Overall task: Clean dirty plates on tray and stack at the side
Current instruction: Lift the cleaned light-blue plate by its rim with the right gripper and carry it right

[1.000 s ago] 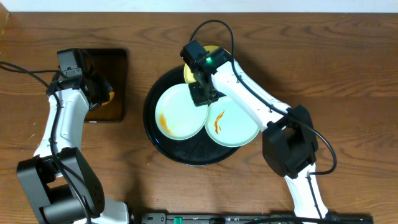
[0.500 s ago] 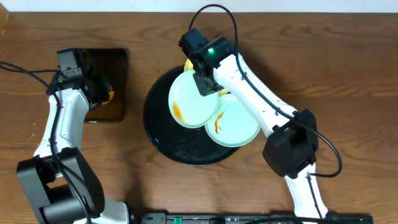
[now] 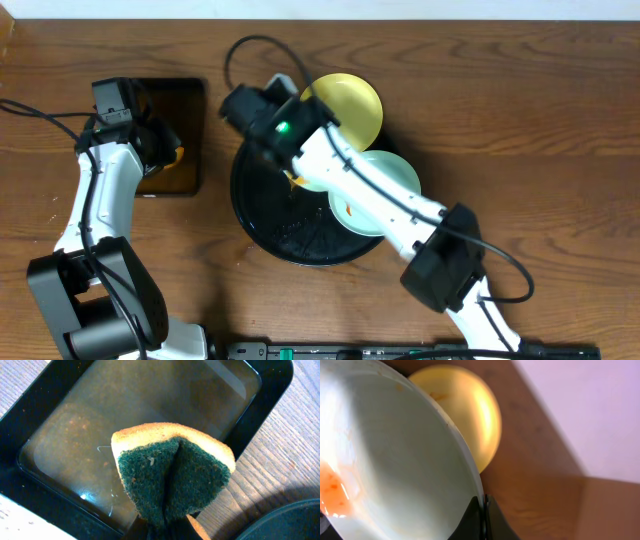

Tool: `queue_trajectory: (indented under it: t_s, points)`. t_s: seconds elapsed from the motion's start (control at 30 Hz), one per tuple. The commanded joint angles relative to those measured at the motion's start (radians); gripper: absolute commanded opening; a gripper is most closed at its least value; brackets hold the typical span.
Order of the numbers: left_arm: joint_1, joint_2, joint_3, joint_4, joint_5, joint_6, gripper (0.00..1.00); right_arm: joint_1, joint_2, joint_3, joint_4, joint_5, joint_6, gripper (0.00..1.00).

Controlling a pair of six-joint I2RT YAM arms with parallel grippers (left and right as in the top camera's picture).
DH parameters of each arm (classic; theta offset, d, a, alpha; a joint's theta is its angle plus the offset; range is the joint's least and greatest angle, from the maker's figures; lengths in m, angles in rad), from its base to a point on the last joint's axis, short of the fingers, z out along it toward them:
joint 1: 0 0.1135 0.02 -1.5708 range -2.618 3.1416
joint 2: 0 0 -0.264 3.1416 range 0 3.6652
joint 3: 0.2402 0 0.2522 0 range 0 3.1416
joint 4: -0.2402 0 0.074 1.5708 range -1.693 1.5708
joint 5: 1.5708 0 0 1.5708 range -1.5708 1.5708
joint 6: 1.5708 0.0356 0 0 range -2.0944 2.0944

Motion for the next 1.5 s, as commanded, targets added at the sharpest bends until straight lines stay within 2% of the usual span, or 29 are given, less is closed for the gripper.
queue_trajectory:
  t_s: [0.0,0.2,0.43,0.67,0.87,1.03,1.23,1.33,1.47]
  points:
    - [0.005,0.002,0.007,-0.002,0.006,0.013,0.07,0.055,-0.039,0.031,0.025,0.268,-0.064,0.01]
    - [0.005,0.002,0.007,-0.003,0.006,0.013,0.08,0.115,-0.039,0.031,0.061,0.315,-0.120,0.01]
    - [0.005,0.002,0.007,-0.003,0.006,0.013,0.08,0.152,-0.039,0.031,0.124,0.468,-0.190,0.01]
    - [0.005,0.002,0.007,-0.003,0.006,0.013,0.08,0.190,-0.039,0.031,0.129,0.540,-0.193,0.01]
    - [0.005,0.002,0.007,-0.004,0.006,0.013,0.07,0.195,-0.039,0.031,0.148,0.475,-0.165,0.01]
    - [0.005,0.002,0.007,-0.004,0.006,0.013,0.08,0.147,-0.042,0.034,0.112,0.177,0.020,0.01]
    - [0.005,0.002,0.007,-0.004,0.006,0.013,0.08,-0.017,-0.085,0.077,-0.036,-0.255,0.256,0.01]
    - [0.005,0.002,0.007,-0.004,0.006,0.013,0.07,-0.159,-0.112,0.077,-0.066,-0.547,0.283,0.01]
    - [0.005,0.002,0.007,-0.004,0.006,0.013,0.08,-0.365,-0.111,0.072,-0.085,-0.810,0.270,0.01]
